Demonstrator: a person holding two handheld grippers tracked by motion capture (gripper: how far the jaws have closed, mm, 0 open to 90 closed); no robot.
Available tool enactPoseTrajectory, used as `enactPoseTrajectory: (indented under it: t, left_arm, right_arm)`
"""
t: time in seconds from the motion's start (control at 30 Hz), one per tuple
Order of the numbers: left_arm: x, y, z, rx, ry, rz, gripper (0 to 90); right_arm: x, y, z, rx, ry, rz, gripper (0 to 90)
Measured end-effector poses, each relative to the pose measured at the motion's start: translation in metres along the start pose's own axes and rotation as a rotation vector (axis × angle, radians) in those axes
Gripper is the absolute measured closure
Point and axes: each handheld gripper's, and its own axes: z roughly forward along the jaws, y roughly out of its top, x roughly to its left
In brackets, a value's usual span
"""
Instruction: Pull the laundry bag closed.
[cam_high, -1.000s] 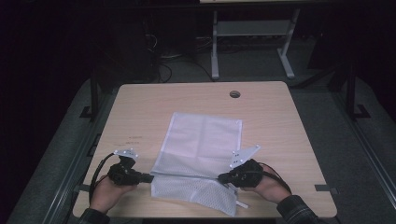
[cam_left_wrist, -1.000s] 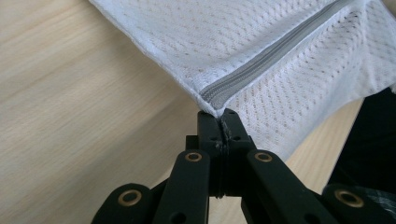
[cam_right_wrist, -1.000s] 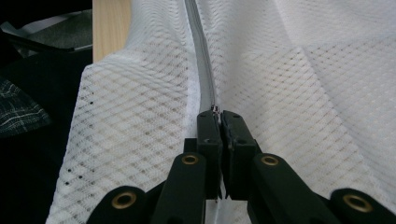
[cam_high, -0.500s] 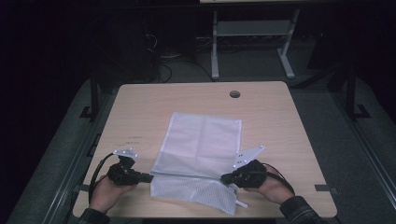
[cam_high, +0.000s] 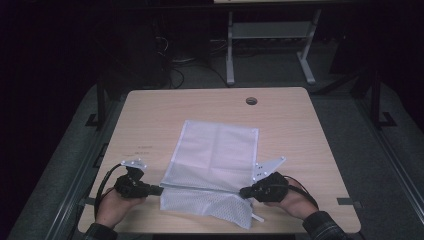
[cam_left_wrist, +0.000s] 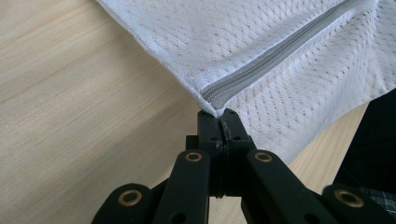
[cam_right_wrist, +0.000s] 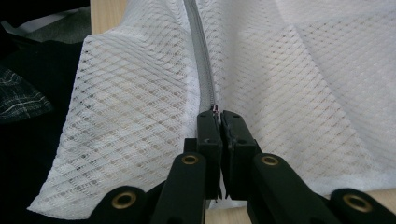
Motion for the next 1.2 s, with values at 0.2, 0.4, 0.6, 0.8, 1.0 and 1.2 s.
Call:
enactPoseTrajectory:
  t: [0.2, 0.4, 0.6, 0.8, 1.0, 1.2]
  left_arm:
    - [0.002, -0.002, -0.001, 0.001, 0.004, -0.007, 89.2]
    - [0.001, -0.001, 0.0, 0.005, 0.002, -0.004, 89.2]
    - [0.002, -0.002, 0.0, 0.008, 0.003, -0.007, 89.2]
    - [0.002, -0.002, -0.001, 0.007, 0.006, -0.007, 89.2]
    - [0.0, -0.001, 0.001, 0.008, -0.005, 0.002, 89.2]
    - [-0.002, -0.001, 0.003, -0.009, -0.039, 0.025, 88.7]
  right_arm:
    - [-0.003, -0.004, -0.004, 0.008, -0.013, -0.002, 86.4]
    - [-0.004, -0.008, -0.007, 0.011, -0.017, 0.007, 86.4]
    - [-0.003, -0.009, -0.007, 0.017, -0.012, 0.005, 86.4]
    - [-0.004, -0.011, -0.006, 0.036, -0.022, -0.011, 86.5]
    - [-0.009, -0.015, -0.01, 0.028, -0.037, 0.01, 86.5]
    - [-0.019, -0.016, -0.01, 0.024, -0.079, 0.028, 86.4]
